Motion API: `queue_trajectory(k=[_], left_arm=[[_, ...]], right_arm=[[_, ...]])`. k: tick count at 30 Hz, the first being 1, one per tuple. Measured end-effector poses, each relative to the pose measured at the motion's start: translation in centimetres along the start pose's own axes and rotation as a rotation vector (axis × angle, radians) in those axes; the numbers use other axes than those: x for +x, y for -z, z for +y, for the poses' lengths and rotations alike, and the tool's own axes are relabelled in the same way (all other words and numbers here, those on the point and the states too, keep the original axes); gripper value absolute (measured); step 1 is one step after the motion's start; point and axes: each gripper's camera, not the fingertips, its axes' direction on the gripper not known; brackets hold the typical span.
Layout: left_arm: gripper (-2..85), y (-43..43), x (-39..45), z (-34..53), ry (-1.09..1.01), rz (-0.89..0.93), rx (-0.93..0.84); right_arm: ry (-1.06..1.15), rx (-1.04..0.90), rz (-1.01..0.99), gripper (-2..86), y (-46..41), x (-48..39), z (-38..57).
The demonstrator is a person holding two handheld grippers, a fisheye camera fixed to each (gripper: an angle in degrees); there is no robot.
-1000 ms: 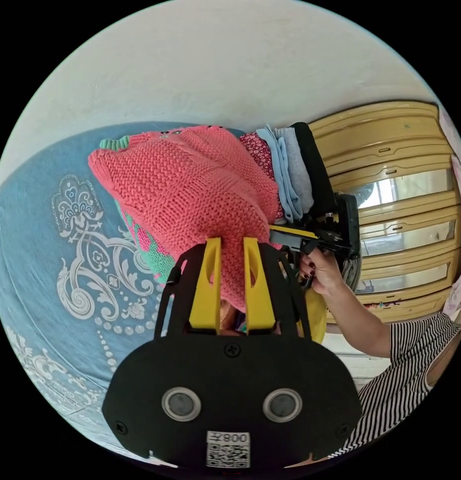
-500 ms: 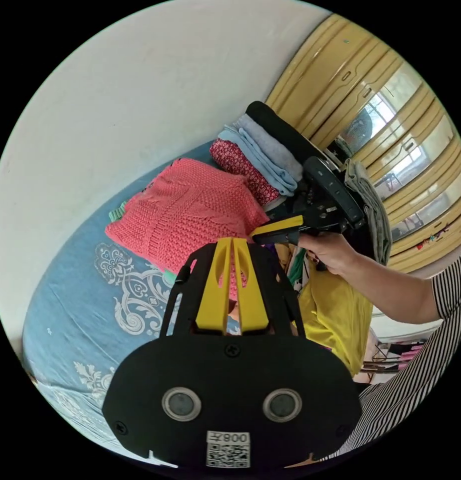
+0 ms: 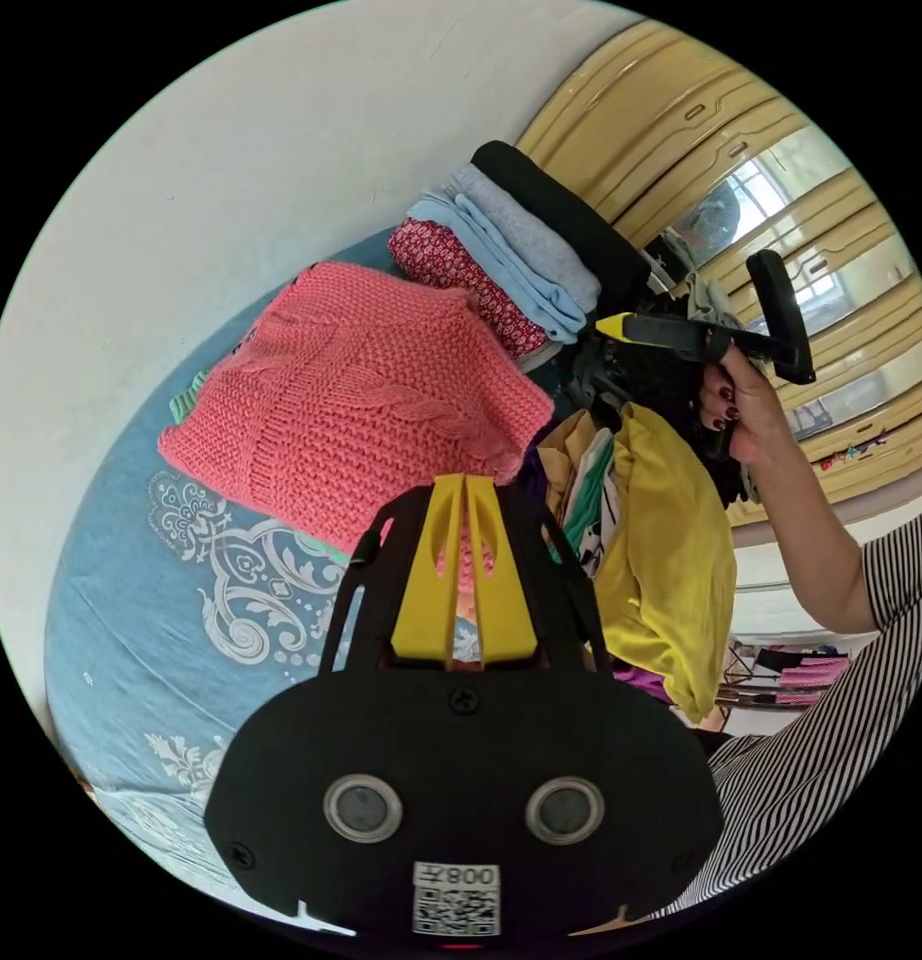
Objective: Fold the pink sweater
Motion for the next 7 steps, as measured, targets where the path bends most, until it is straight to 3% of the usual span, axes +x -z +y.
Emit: queue_trajectory(k=[7], left_arm=[[0.9,1.3,2.4,-3.1,-0.047,0.116,0.079]], right_arm=[[-0.163,0.210,0.148,9.0,5.5,5.5,2.3]])
